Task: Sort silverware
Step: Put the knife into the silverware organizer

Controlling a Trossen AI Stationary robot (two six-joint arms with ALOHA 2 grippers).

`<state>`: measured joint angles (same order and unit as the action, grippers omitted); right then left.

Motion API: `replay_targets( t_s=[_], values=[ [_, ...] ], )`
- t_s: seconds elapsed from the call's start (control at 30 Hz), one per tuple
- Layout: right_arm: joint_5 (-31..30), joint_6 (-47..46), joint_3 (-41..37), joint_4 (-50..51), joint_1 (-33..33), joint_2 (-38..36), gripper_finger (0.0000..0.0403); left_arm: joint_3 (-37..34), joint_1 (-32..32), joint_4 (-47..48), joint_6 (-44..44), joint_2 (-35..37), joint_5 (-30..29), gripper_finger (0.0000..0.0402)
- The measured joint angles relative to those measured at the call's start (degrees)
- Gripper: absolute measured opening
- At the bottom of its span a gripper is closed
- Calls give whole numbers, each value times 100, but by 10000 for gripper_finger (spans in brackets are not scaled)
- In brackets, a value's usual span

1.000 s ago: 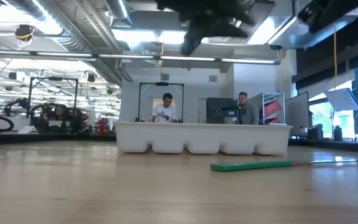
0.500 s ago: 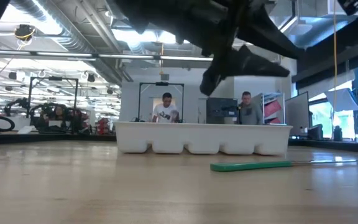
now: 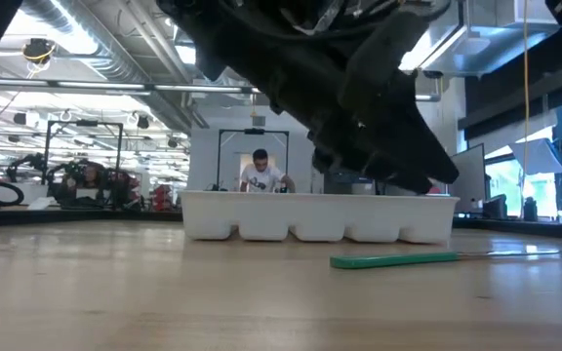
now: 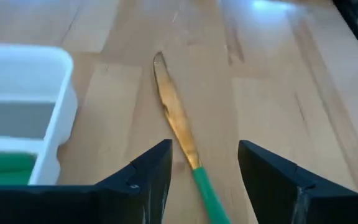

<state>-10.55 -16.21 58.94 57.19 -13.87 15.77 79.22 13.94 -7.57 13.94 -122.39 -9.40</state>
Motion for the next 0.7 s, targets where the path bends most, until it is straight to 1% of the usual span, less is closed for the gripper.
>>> replay_targets(
  t_s=[0.07,0.23,0.53,0.7],
  values=[
    [-3,0,0,2,2,4,101,2,8,-64,-106,-24,-31,178],
    [-89,2,0,0,0,7,101,4,46,-85,193,-127,-23,178],
    [-139,16,0,5,0,9,101,3,183,-56,196,-376,-31,178],
    [-295,17,0,9,0,9,101,4,193,-60,93,-543,-216,178]
  ],
)
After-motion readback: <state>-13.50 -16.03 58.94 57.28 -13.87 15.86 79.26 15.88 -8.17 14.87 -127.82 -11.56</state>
